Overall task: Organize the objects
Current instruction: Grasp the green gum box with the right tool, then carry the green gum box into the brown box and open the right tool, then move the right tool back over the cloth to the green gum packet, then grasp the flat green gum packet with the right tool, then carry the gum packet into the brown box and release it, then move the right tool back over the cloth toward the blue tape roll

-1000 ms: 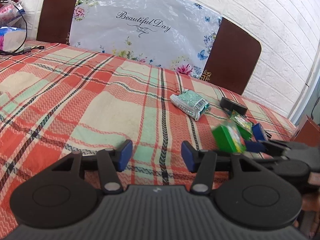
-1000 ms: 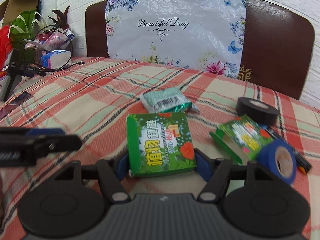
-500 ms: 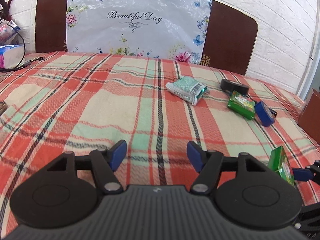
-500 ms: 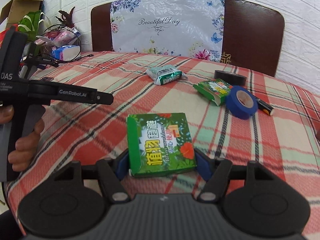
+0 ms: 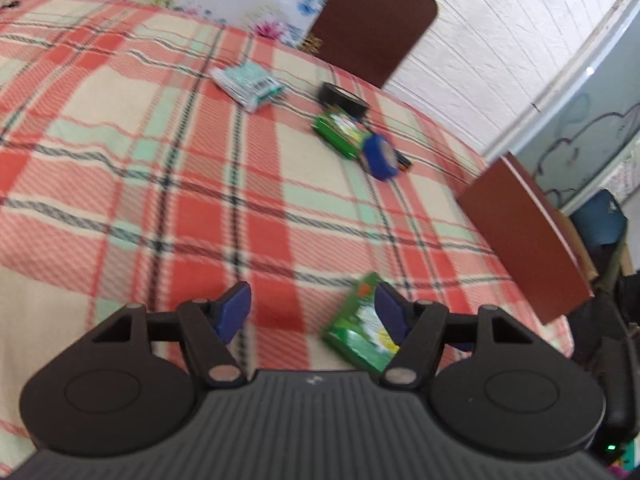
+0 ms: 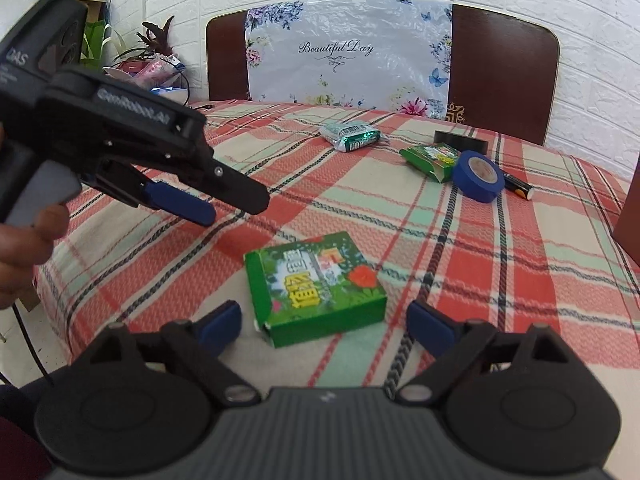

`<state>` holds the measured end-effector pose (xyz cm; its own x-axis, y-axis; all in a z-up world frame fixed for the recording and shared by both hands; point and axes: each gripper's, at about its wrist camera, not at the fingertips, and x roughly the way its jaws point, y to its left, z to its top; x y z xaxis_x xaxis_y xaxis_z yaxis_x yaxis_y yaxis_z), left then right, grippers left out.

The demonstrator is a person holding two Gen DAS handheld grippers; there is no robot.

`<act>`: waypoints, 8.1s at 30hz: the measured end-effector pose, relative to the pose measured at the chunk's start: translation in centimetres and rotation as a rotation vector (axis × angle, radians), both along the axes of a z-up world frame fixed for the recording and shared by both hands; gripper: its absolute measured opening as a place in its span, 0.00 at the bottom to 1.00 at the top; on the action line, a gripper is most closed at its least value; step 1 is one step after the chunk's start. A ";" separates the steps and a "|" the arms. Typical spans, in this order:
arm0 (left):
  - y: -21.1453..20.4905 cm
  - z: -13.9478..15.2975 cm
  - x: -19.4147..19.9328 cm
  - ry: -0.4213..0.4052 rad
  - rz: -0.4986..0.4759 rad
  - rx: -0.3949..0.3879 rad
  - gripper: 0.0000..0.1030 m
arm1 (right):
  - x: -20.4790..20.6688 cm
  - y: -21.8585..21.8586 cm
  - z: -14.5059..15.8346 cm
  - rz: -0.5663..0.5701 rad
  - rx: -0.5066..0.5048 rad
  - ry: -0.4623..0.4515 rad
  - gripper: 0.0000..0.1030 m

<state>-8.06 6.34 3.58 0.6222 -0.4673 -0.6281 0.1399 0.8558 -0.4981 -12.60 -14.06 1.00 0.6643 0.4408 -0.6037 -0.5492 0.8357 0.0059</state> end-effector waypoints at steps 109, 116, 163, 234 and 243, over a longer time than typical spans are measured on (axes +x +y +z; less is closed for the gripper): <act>6.9 -2.9 7.4 -0.235 0.436 0.467 0.61 | 20.6 11.7 -0.6 -0.069 -0.023 -0.001 0.91; 6.8 -2.9 7.4 -0.233 0.448 0.475 0.62 | 24.1 13.3 -0.9 -0.120 0.013 0.018 0.96; 6.0 -2.5 6.0 -0.200 0.437 0.516 0.70 | 3.7 0.4 -0.1 -0.068 -0.009 -0.011 0.80; -31.9 8.2 10.8 -0.362 -0.297 0.442 0.53 | 6.0 -18.3 5.5 -0.756 0.137 -0.442 0.70; -25.8 5.5 9.4 -0.279 -0.214 0.479 0.53 | 7.3 -16.3 3.0 -0.633 0.191 -0.190 0.71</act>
<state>1.34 -19.50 9.12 0.7173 -0.3055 -0.6262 0.4046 0.9143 0.0174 -5.27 -30.33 4.03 0.9156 0.0204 -0.4016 0.0381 0.9898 0.1372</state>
